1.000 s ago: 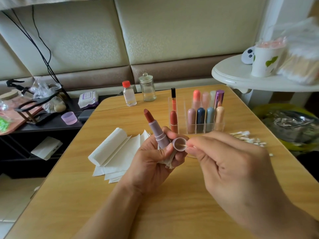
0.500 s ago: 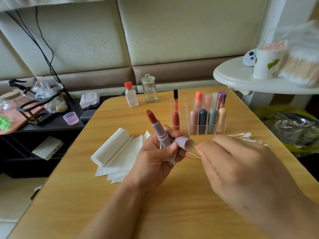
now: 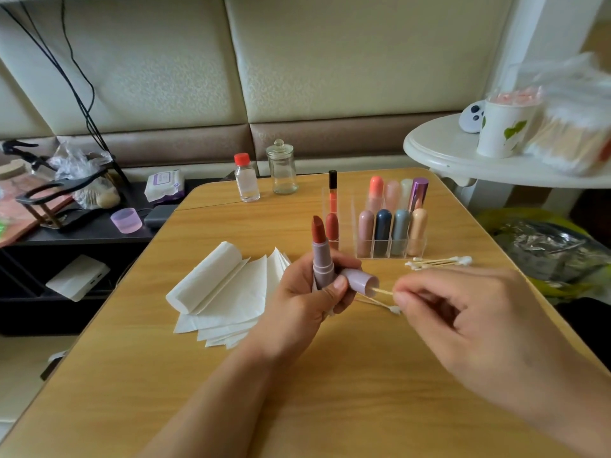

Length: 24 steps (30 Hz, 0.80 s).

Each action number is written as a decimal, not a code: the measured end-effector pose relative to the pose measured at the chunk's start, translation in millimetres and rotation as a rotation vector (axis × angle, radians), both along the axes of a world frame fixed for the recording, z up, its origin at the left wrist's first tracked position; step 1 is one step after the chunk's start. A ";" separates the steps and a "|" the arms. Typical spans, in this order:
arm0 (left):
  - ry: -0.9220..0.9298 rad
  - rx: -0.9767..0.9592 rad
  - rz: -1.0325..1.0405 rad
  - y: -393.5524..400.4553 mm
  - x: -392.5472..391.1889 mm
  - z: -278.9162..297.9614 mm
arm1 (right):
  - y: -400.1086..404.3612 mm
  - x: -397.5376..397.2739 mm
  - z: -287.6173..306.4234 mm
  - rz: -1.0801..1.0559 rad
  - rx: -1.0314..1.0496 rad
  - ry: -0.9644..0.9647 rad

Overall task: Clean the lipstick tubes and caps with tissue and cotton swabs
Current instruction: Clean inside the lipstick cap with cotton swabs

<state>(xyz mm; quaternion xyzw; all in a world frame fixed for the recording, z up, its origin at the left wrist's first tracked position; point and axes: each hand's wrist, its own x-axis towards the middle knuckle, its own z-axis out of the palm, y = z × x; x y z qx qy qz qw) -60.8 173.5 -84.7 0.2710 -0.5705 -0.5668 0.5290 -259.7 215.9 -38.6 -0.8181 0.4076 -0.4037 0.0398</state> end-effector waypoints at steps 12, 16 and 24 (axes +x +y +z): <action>-0.062 -0.032 0.042 1.6 -0.9 3.5 | -0.1 2.2 -10.1 -0.067 0.001 -0.077; -0.042 -0.007 0.056 1.0 -0.9 2.6 | 9.6 8.8 -18.6 -0.052 0.031 0.066; 0.398 0.212 -0.231 2.0 2.7 10.7 | 21.1 18.5 -1.3 -0.013 0.099 -0.457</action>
